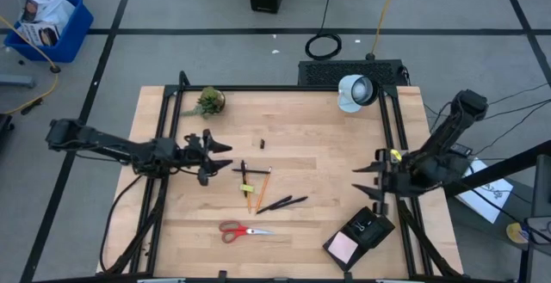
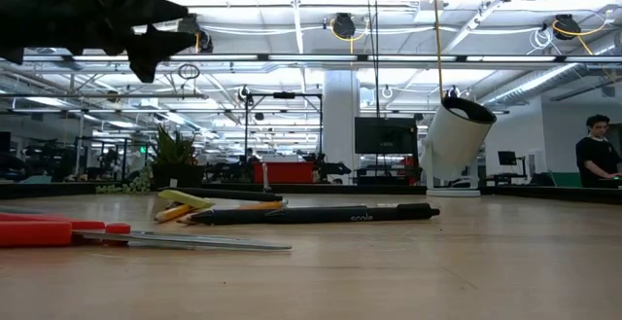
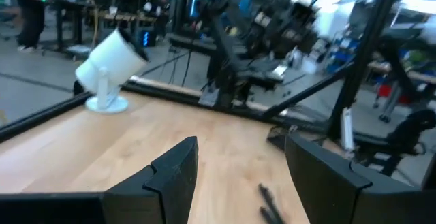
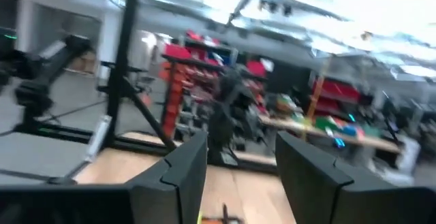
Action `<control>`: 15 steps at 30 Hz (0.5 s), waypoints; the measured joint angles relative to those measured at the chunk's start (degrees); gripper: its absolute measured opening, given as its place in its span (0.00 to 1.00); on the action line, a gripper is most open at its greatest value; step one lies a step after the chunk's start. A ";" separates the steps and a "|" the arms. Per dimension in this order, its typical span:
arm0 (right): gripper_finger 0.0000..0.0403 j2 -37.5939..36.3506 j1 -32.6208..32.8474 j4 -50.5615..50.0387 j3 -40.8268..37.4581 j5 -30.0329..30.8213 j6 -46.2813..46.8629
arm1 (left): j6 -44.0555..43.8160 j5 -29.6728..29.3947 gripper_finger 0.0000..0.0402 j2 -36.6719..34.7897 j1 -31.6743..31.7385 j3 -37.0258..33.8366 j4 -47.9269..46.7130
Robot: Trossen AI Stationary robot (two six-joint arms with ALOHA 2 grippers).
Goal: Pick and place office supplies into organizer
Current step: Put the black pen into the desk organizer
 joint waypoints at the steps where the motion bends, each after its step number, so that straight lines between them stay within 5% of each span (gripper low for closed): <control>1: 0.41 1.27 -1.89 -0.42 0.00 -0.10 2.09 | 0.14 -0.06 0.56 -1.18 0.00 -0.60 -0.20; 15: 0.41 15.35 -15.28 -1.34 0.00 -3.18 17.01 | -4.78 1.73 0.56 -2.95 -0.24 -1.14 -3.53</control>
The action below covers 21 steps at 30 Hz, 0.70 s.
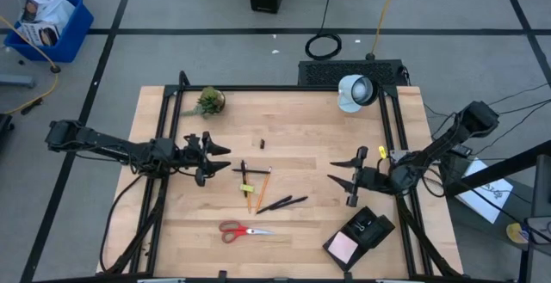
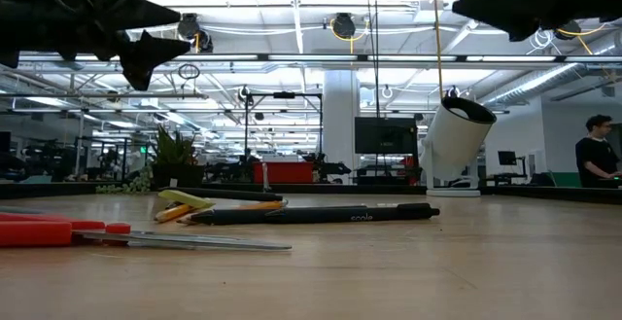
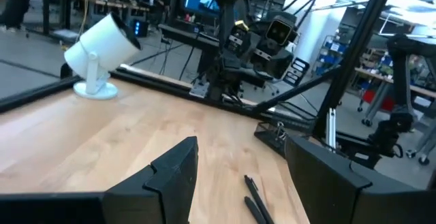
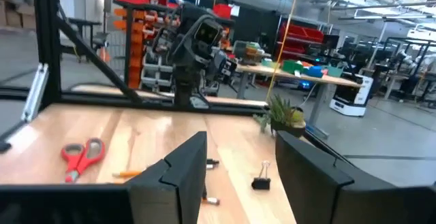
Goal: Pick and place office supplies into organizer
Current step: Put the black pen into the desk organizer
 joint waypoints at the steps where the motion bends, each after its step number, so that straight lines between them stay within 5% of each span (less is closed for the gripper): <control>1: 0.41 0.47 -0.10 -0.12 0.00 -0.02 -0.11 | -0.30 0.00 0.56 0.00 0.00 0.00 -0.64; 5: 0.41 1.05 -0.62 -1.97 0.12 -3.04 0.63 | -1.09 0.00 0.56 0.04 0.00 0.02 -1.54; 11: 0.41 3.32 -8.73 -23.53 3.75 -20.92 14.49 | -1.90 -0.37 0.56 0.11 0.02 0.02 -1.88; 15: 0.40 5.34 -12.48 -26.68 5.58 -30.48 15.79 | -1.91 -0.82 0.56 0.11 0.02 0.02 -1.88; 21: 0.35 11.89 -14.06 -26.33 5.77 -33.24 14.34 | -3.05 -0.85 0.56 0.11 0.02 0.02 -1.95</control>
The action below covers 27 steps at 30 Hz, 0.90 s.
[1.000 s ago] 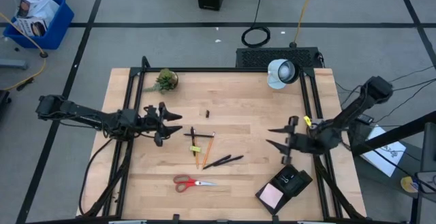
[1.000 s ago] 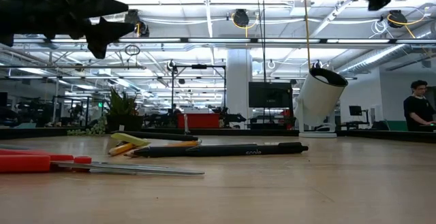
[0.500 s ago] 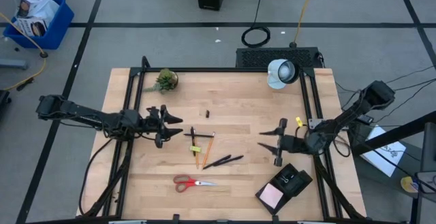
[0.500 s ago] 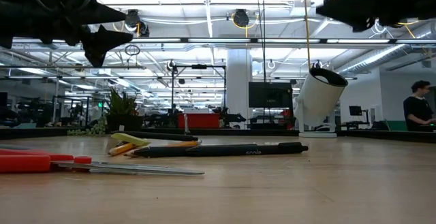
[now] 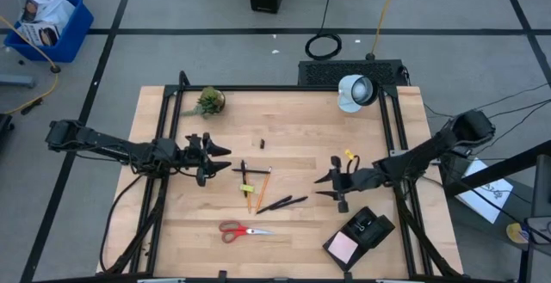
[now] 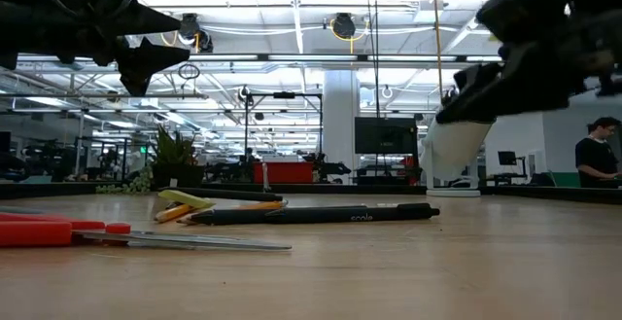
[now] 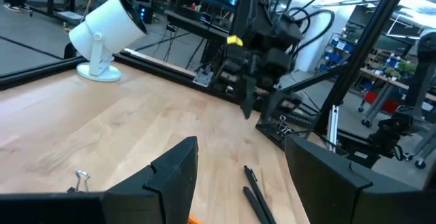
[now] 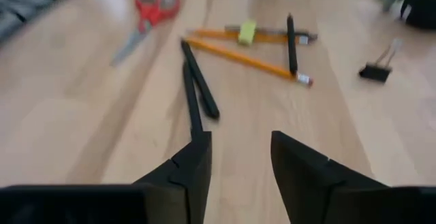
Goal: Pick and place office supplies into organizer
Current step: Put the black pen into the desk organizer
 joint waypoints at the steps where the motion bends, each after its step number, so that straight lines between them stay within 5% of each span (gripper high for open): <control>1: 0.34 1.64 -0.39 -0.07 0.44 0.00 0.03 | 0.00 0.02 0.56 0.00 0.00 0.00 -0.26; 8: 0.33 12.69 -2.38 -2.10 8.28 -8.98 -1.28 | -0.04 0.24 0.56 0.00 0.00 0.00 -1.13; 27: 0.33 23.83 -2.45 0.69 10.36 -10.06 -3.54 | -1.51 0.39 0.56 0.00 -0.02 0.02 -2.23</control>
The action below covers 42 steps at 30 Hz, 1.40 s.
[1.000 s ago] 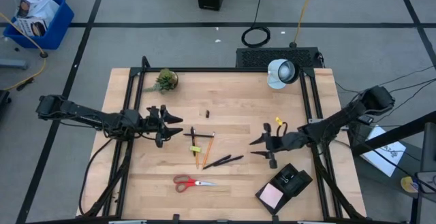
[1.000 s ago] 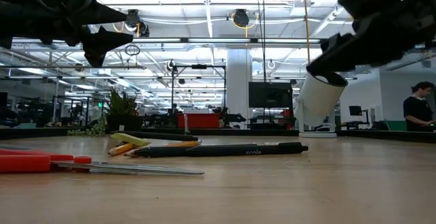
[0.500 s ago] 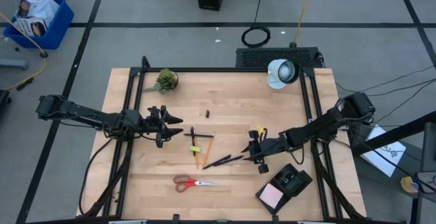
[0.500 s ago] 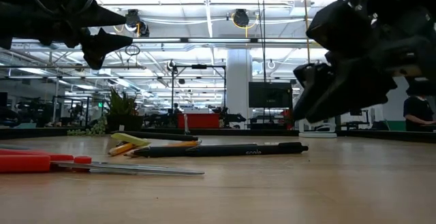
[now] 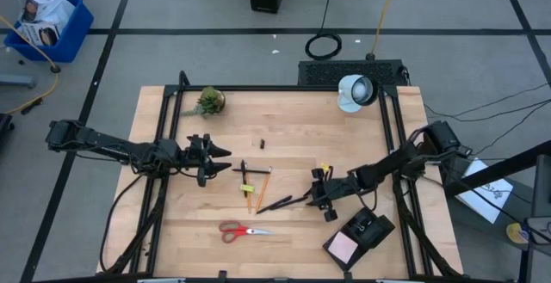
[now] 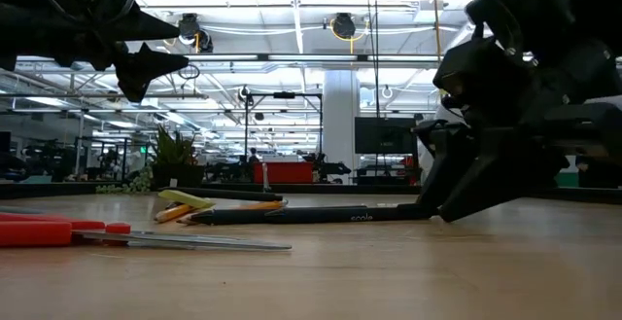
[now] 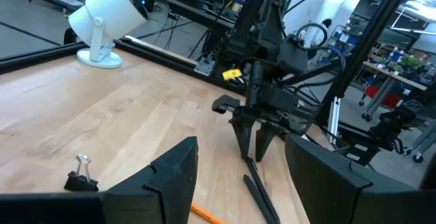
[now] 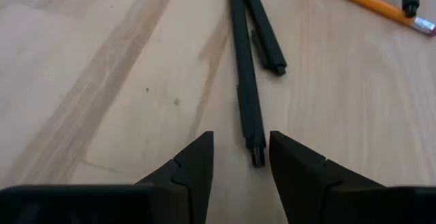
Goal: Pick and place office supplies into organizer
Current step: Put the black pen into the desk organizer
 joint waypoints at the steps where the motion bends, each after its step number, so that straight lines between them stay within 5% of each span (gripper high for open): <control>1: 0.33 0.48 0.00 0.64 0.00 0.02 -0.03 | -0.02 0.00 0.56 0.00 0.00 0.00 0.04; 12: 0.30 3.79 -0.74 4.46 0.09 -0.25 -1.52 | -0.11 -0.02 0.56 0.00 0.01 0.00 0.33; 23: 0.04 3.80 -1.18 4.46 0.15 -3.64 -1.51 | -0.11 -0.04 0.56 0.00 0.00 0.00 0.31; 42: 0.00 1.12 -1.06 5.48 -0.11 -3.10 -1.37 | -0.08 -0.47 0.56 0.00 0.00 0.00 -0.43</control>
